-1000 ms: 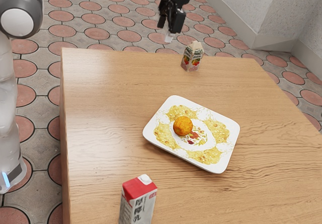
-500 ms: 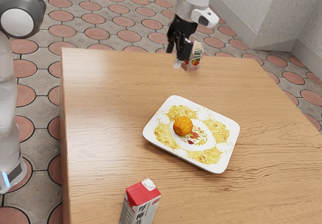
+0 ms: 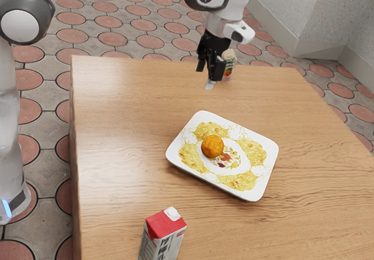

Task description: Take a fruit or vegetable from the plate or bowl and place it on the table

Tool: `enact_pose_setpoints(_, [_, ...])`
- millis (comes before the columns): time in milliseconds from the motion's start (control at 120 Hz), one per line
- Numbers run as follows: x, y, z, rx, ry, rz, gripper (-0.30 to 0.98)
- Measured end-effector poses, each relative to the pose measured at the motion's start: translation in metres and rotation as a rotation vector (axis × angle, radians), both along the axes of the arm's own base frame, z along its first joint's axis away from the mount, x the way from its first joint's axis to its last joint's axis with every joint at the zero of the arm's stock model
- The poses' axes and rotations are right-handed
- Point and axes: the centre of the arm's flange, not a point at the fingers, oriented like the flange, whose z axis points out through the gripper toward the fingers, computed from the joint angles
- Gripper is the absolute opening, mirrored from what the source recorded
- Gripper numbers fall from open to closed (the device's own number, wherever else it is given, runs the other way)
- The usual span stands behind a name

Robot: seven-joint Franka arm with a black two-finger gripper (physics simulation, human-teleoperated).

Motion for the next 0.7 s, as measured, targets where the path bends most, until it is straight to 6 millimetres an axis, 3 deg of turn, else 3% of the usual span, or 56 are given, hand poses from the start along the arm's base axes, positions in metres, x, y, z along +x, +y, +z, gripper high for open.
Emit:
enact_pose_setpoints(333, [0.003, 0.000, -0.002, 0.000, -0.019, 0.000, 0.69])
enact_pose_setpoints(375, [0.050, 0.001, 0.017, 0.054, -0.087, -0.028, 0.68])
enact_pose_setpoints(433, [0.074, -0.018, 0.024, 0.103, -0.121, -0.090, 0.69])
enact_pose_setpoints(500, [0.082, -0.026, 0.026, 0.138, -0.128, -0.132, 0.69])
enact_pose_setpoints(700, [0.084, -0.024, 0.026, 0.180, -0.116, -0.200, 0.69])
